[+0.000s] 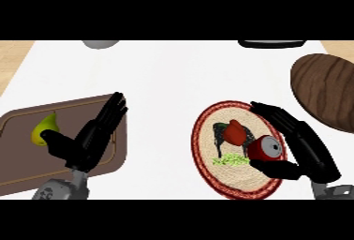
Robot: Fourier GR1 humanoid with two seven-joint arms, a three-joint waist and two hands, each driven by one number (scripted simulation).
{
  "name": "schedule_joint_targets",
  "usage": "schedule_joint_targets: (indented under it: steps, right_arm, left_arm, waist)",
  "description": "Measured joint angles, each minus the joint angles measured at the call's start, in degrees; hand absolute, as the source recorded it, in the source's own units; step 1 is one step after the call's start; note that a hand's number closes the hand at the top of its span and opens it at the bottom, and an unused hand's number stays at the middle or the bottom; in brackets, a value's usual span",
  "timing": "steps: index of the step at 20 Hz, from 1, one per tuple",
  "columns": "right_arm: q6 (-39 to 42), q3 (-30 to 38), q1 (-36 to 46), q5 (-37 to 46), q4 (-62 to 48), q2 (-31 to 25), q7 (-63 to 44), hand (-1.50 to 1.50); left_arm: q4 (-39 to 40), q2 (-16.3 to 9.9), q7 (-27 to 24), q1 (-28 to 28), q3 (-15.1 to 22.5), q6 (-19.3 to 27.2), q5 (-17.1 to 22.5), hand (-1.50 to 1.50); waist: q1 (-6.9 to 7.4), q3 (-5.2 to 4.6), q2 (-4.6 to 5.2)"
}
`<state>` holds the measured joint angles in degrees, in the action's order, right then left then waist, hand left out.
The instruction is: Pick the bell pepper from the placemat and place it in the bowl
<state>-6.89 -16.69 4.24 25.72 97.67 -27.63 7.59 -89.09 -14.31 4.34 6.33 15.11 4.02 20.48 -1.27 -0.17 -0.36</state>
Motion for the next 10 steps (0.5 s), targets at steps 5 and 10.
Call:
schedule_joint_targets:
  steps: [5,10]
  right_arm:
    - [4.52,-3.4,1.42,11.24,7.33,-2.88,-17.74,-1.5]
    - [17.18,-8.11,5.94,15.18,13.44,-1.47,-36.72,-1.5]
  left_arm:
    - [0.69,0.85,0.3,0.67,0.12,-0.03,-0.09,0.0]
    - [1.14,1.12,0.68,1.55,0.19,-0.45,-0.47,0.0]
  waist:
    - [0.23,-0.09,-0.04]
    - [0.99,-0.08,0.07]
